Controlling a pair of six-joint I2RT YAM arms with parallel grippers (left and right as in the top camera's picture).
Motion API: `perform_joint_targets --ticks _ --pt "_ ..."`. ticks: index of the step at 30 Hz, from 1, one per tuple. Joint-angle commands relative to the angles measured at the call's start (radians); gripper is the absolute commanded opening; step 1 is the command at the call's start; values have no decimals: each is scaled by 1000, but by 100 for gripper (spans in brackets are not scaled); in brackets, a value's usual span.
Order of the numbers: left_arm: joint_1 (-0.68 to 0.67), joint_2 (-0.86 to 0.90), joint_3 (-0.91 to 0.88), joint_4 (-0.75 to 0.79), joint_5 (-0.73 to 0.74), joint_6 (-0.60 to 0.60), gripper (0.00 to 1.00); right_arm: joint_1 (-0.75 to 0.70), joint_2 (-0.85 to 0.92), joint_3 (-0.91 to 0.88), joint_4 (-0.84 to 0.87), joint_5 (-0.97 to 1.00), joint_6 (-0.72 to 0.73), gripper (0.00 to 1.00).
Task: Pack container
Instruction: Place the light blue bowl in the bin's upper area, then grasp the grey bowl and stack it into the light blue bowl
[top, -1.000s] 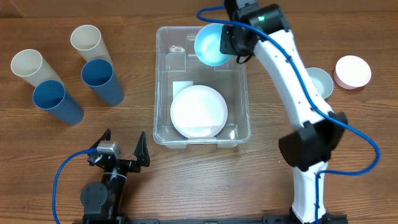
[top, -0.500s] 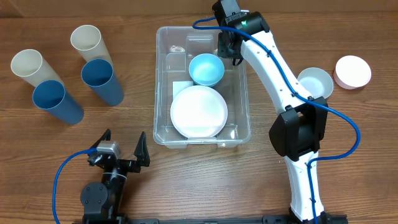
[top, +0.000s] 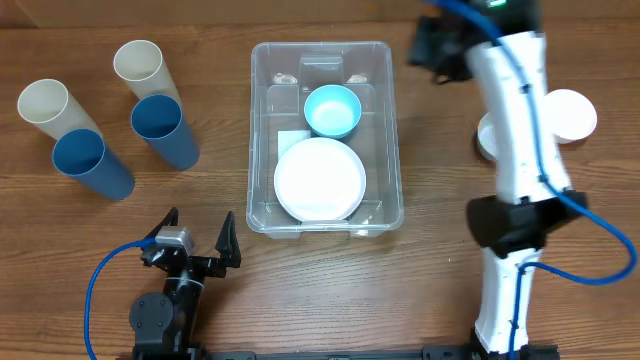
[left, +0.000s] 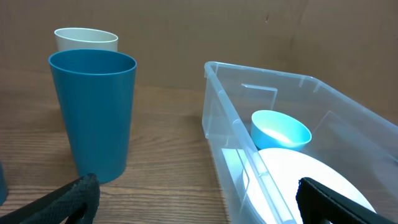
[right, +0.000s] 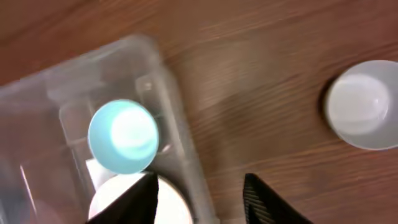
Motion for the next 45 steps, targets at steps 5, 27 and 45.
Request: perform_joint_targets --ticks 5,27,45 --pt "5 -8 -3 -2 13 -14 100 -452 -32 -265 0 -126 145 50" --pt "5 -7 -3 -2 13 -14 100 -550 -77 -841 364 -73 72 4" --pt "5 -8 -3 -2 12 -14 100 189 -39 -332 286 5 -65 4"
